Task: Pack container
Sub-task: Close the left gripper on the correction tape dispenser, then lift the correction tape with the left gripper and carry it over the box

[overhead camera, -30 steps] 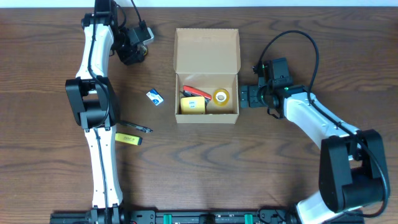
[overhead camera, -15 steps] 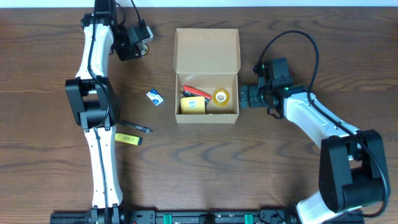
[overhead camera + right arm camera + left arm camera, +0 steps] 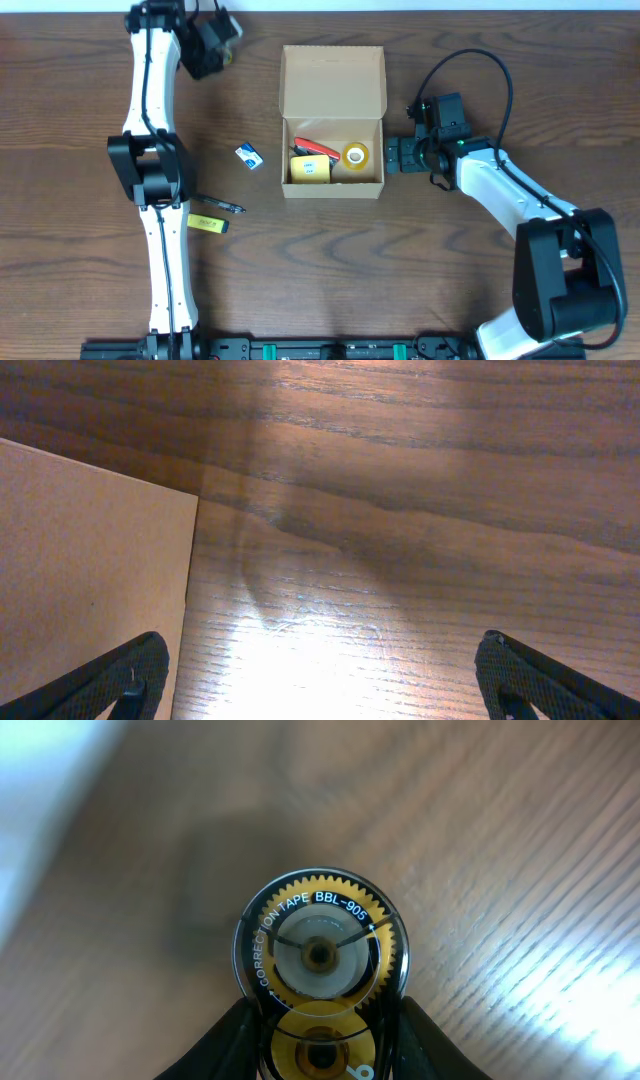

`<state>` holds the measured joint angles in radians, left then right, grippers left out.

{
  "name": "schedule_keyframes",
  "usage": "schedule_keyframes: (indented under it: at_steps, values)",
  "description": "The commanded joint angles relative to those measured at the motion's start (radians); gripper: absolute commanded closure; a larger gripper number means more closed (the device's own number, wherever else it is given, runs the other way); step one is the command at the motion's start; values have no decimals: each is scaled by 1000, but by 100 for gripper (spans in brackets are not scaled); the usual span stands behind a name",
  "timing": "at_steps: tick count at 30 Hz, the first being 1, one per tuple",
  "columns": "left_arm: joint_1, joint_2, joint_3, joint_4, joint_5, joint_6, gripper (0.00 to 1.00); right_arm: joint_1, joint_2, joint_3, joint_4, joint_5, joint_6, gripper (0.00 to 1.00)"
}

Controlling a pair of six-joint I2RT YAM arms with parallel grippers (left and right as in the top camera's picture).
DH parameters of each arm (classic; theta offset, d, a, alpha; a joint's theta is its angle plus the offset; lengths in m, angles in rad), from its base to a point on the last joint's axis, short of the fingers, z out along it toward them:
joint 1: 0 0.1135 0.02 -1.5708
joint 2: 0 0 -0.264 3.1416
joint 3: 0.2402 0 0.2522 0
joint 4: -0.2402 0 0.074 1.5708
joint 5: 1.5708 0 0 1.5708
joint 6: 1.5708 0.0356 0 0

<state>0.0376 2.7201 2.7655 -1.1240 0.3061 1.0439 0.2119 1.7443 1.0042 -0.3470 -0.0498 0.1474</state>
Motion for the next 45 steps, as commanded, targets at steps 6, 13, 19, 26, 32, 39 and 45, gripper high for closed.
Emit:
schedule_keyframes:
  at_steps: [6, 13, 19, 26, 32, 39, 45]
  values:
    - [-47, -9, 379, -101, -2, -523, 94, -3, 9, -2, -1, 0, -14, 1]
    - [-95, -100, 377, -204, -3, -869, 94, -3, 9, -2, -1, 0, -14, 1]
    - [-164, -139, 377, -227, -2, -879, 94, -3, 9, -2, -1, 0, -14, 1]
    - [-234, -144, 377, -244, 3, -779, 95, -3, 9, -2, -1, 0, -14, 1]
    - [-274, -146, 377, -354, 138, -634, 94, -3, 9, -2, -1, 0, -14, 1]
    - [-317, -146, 377, -467, 239, -629, 94, -3, 9, -2, -1, 0, -14, 1]
    - [-395, -146, 376, -565, 216, -780, 94, -3, 9, -2, -1, 0, -14, 1]
